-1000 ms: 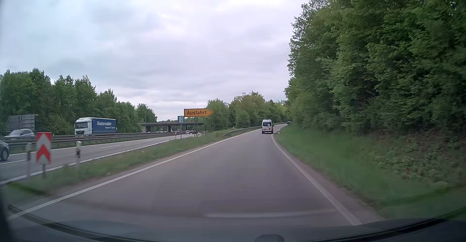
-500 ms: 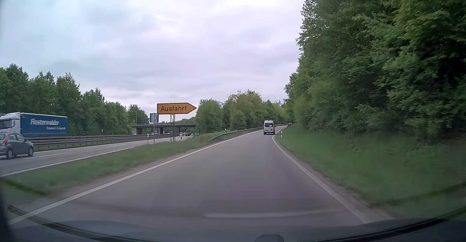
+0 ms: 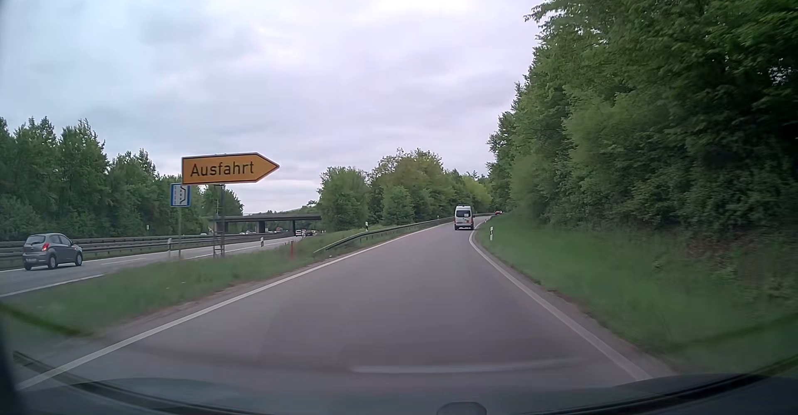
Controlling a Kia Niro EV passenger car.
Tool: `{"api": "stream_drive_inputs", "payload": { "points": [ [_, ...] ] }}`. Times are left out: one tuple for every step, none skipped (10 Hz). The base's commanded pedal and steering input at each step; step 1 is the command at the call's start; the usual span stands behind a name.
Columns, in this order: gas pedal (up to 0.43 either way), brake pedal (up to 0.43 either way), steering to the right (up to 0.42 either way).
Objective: Follow the waypoints while adhering to traffic rules and regulations
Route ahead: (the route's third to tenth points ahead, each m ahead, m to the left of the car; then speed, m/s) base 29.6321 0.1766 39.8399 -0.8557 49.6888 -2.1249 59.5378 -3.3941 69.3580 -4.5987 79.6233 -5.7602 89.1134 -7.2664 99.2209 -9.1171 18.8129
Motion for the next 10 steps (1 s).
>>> {"api": "stream_drive_inputs", "payload": {
  "points": [
    [0.150, 0.000, 0.012],
    [0.150, 0.000, 0.012],
    [0.150, 0.000, 0.012],
    [0.150, 0.000, 0.012],
    [0.150, 0.000, 0.012],
    [0.150, 0.000, 0.012],
    [0.150, 0.000, 0.011],
    [0.150, 0.000, 0.011],
    [0.150, 0.000, 0.010],
    [0.150, 0.000, 0.011]
  ]
}}
